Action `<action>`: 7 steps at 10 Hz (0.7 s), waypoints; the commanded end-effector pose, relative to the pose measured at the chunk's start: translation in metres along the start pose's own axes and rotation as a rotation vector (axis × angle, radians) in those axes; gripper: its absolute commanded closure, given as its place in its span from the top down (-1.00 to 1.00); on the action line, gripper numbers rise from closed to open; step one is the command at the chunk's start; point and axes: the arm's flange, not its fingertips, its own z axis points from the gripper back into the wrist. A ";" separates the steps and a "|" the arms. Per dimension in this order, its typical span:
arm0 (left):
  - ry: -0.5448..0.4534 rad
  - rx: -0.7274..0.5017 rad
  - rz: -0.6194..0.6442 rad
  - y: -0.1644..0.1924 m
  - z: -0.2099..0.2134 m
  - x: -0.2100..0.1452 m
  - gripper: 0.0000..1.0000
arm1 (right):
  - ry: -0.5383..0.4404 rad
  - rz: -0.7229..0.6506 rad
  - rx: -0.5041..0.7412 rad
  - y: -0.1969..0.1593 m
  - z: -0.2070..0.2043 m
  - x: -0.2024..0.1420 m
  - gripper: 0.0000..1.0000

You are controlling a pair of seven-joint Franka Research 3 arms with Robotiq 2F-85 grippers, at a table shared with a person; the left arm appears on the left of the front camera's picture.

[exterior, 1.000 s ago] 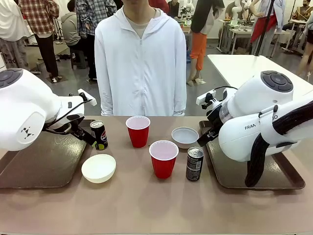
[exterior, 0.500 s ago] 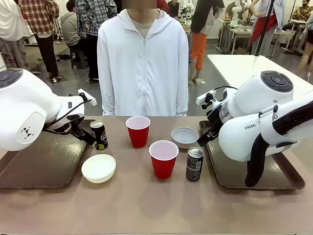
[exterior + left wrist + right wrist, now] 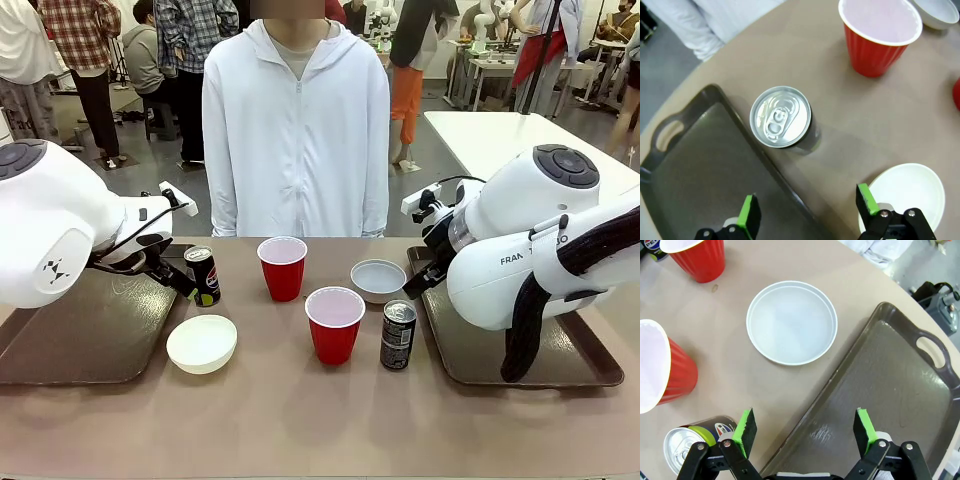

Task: Prepare tableware on both trays.
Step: Pick up a Picnic Bowl from the table and place it on a Handle tray.

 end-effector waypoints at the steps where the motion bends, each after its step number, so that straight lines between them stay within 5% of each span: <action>1: 0.000 0.000 0.000 0.000 0.000 0.000 1.00 | 0.000 0.000 0.000 0.000 0.000 0.000 1.00; 4: 0.126 0.024 -0.067 0.022 0.086 0.017 1.00 | 0.133 -0.058 0.022 -0.019 0.095 0.003 1.00; 7: 0.265 -0.131 -0.111 0.015 0.138 -0.008 1.00 | 0.294 -0.126 0.128 -0.015 0.161 -0.071 1.00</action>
